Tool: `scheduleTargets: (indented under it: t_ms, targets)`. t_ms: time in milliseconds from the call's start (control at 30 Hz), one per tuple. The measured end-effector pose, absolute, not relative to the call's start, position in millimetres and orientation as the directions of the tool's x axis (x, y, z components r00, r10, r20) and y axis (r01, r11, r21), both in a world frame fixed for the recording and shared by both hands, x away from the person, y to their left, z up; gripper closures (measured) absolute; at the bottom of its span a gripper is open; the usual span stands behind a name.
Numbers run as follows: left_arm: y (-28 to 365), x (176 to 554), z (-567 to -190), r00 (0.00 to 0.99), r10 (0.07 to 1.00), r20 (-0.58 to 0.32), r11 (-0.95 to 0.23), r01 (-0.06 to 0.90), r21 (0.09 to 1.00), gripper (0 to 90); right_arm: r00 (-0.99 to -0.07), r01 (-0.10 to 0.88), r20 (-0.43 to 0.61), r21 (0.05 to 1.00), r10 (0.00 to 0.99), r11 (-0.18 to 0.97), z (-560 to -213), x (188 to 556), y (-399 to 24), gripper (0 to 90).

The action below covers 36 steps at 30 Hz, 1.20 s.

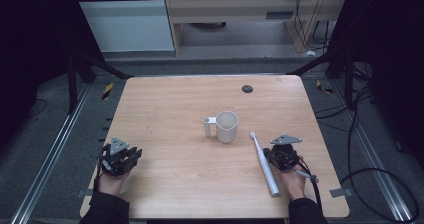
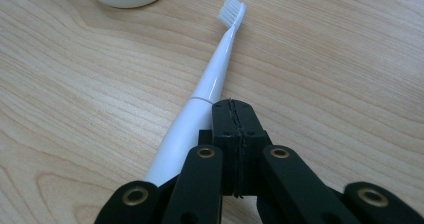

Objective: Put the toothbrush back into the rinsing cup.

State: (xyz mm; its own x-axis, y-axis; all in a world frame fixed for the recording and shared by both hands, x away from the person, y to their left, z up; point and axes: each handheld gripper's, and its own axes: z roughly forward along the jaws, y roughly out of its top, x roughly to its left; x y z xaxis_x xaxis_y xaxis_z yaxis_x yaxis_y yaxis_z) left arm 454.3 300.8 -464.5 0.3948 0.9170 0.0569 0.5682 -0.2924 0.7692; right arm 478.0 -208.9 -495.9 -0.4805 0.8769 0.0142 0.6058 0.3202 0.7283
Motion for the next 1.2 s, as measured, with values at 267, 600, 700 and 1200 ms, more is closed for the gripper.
scheduleTargets:
  t_ms: [267,600,700,1200]
  targets:
    - [301.1,454.3,-464.6,0.395,0.917,0.057,-0.292,0.569,0.769,71.9,-0.482,0.609,0.016,0.725,0.876,0.321,-495.7,477.8,-208.6,89.7]
    - [302.4,454.8,-465.3,0.390,0.919,0.054,-0.288,0.571,0.768,68.9,-0.437,0.574,-0.013,0.766,0.899,0.290,-475.6,470.8,-220.7,76.6]
    - [302.8,455.0,-465.5,0.388,0.920,0.054,-0.287,0.573,0.768,66.9,-0.430,0.563,-0.029,0.773,0.903,0.293,-466.8,466.4,-221.7,69.2]
    - [304.6,456.9,-467.8,0.367,0.928,0.061,-0.279,0.578,0.767,53.8,-0.440,0.600,-0.009,0.741,0.898,0.301,-440.5,454.8,-213.5,44.6]
